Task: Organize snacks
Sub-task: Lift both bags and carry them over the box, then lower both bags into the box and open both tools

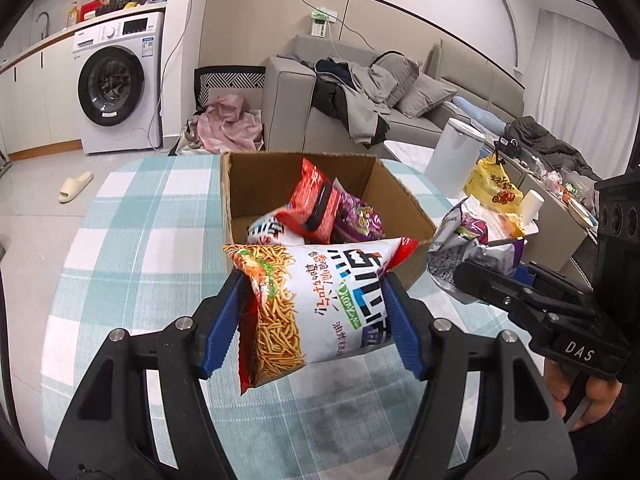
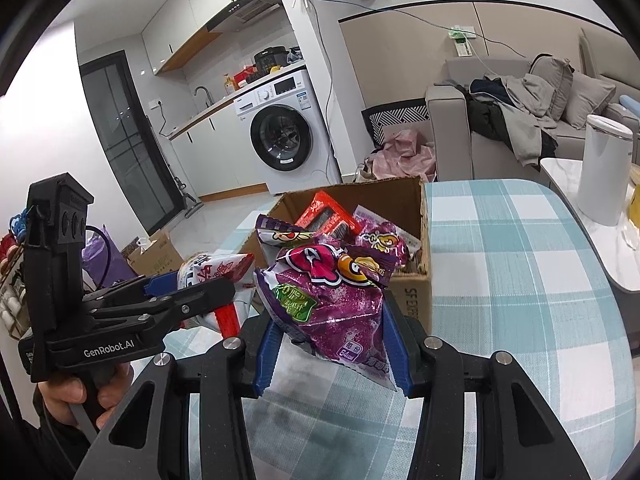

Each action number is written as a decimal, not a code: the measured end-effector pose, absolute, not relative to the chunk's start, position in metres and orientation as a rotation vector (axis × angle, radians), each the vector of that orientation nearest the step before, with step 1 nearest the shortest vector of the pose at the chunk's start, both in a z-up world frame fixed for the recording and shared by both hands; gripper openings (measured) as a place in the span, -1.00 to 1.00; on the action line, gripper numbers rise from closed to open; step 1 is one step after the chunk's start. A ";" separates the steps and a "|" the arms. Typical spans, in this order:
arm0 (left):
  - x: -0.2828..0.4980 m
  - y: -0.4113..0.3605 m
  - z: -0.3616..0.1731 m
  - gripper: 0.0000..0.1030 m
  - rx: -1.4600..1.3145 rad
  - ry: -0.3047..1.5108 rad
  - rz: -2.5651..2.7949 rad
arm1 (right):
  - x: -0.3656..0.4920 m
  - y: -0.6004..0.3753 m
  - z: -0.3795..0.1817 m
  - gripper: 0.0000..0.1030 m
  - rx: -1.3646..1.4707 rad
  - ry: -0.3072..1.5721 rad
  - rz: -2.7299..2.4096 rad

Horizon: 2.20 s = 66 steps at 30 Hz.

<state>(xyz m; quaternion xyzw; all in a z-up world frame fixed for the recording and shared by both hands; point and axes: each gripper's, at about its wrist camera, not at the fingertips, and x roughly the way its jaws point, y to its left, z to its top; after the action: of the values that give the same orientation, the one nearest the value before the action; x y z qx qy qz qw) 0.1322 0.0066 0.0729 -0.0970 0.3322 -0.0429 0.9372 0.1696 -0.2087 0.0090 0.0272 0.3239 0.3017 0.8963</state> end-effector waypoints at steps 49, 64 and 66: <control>0.254 0.022 0.060 0.27 -0.148 0.674 -0.056 | 0.263 -0.184 0.005 -0.09 0.131 0.691 0.586; 0.274 0.020 0.039 0.27 -0.119 0.680 -0.027 | 0.282 -0.177 -0.012 -0.09 0.130 0.699 0.547; 0.275 0.020 0.039 0.28 -0.115 0.677 -0.021 | 0.284 -0.175 -0.014 -0.09 0.124 0.709 0.548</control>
<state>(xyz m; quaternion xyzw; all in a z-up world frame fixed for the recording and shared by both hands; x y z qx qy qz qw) 0.2751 0.0202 0.0386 -0.0562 0.3321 -0.0102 0.9415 0.2841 -0.1753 -0.0137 0.0600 0.3426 0.2646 0.8994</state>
